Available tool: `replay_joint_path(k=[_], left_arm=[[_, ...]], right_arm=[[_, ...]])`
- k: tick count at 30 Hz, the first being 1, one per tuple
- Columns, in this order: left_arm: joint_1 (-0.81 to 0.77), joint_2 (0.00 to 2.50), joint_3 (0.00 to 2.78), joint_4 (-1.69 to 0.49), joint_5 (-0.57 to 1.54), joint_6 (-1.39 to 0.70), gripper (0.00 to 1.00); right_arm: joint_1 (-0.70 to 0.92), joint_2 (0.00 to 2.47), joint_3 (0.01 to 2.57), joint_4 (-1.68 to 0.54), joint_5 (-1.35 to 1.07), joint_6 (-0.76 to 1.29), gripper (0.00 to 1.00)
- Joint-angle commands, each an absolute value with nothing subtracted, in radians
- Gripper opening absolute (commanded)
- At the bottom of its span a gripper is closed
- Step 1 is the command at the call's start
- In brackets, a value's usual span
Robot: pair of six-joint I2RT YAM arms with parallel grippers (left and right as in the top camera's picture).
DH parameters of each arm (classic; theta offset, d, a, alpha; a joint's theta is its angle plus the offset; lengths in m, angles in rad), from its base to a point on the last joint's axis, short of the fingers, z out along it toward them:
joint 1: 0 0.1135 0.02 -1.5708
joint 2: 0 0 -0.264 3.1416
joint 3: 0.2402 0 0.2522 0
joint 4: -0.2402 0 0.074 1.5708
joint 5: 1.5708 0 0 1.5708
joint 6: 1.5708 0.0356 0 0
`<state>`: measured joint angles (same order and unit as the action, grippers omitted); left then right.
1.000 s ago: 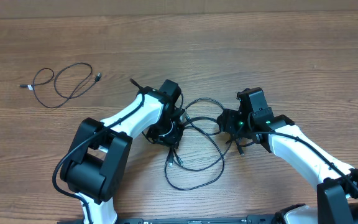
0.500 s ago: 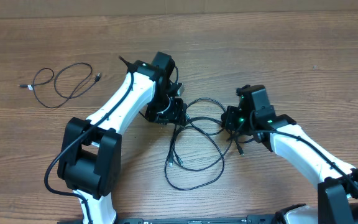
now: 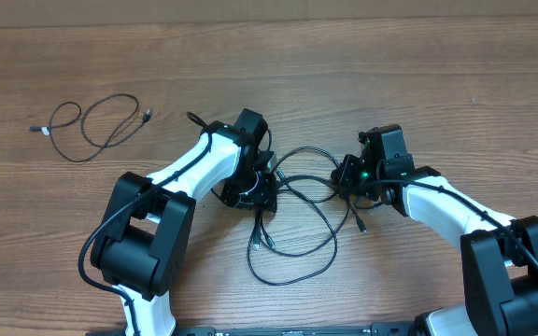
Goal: Untangle cables
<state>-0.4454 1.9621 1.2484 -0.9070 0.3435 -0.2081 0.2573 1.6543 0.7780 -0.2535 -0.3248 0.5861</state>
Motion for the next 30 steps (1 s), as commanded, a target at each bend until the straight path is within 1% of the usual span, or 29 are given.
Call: replay_joint_path(k=[1,4,7,9,11,13,16,18,21,26,27,28,30], left_arm=[[-0.445,1.968,1.221,-0.841,0.26,-0.275,0.6],[-0.445,1.968,1.214,-0.772,0.26,-0.307,0.6],[-0.448,1.968,1.214,-0.752,0.29,-0.322,0.63],[-0.448,1.968,1.214,-0.761,0.314,-0.321,0.64],[-0.448,1.968,1.214,-0.78,0.315,-0.322,0.64],[-0.448,1.968,1.214,-0.805,0.315,-0.321,0.63],[-0.448,1.968,1.214,-0.857,0.315,-0.318,0.64],[-0.448,1.968,1.214,-0.877,0.315,-0.318,0.64],[-0.448,1.968,1.213,-0.879,0.311,-0.318,0.64],[-0.448,1.968,1.213,-0.816,0.311,-0.322,0.63],[-0.448,1.968,1.213,-0.8,0.311,-0.323,0.63],[-0.448,1.968,1.213,-0.79,0.311,-0.323,0.63],[-0.448,1.968,1.213,-0.772,0.311,-0.323,0.63]], right_arm=[[0.251,1.655,0.799,-0.316,-0.335,0.629,0.04],[0.251,1.655,0.799,-0.34,-0.335,0.646,0.04],[0.251,1.656,0.799,-0.282,-0.33,0.659,0.04],[0.251,1.656,0.799,-0.21,-0.302,0.668,0.04],[0.251,1.658,0.799,-0.194,-0.196,0.729,0.04],[0.251,1.67,0.799,-0.166,-0.146,0.762,0.04],[0.251,1.699,0.799,-0.117,-0.147,0.768,0.04],[0.251,1.725,0.799,-0.097,-0.148,0.811,0.04],[0.251,1.766,0.799,-0.067,-0.175,0.868,0.04],[0.251,1.794,0.799,-0.099,-0.295,0.867,0.04],[0.251,1.794,0.799,-0.12,-0.314,0.865,0.04],[0.251,1.794,0.799,-0.139,-0.339,0.863,0.08],[0.252,1.794,0.799,-0.2,-0.375,0.864,0.13]])
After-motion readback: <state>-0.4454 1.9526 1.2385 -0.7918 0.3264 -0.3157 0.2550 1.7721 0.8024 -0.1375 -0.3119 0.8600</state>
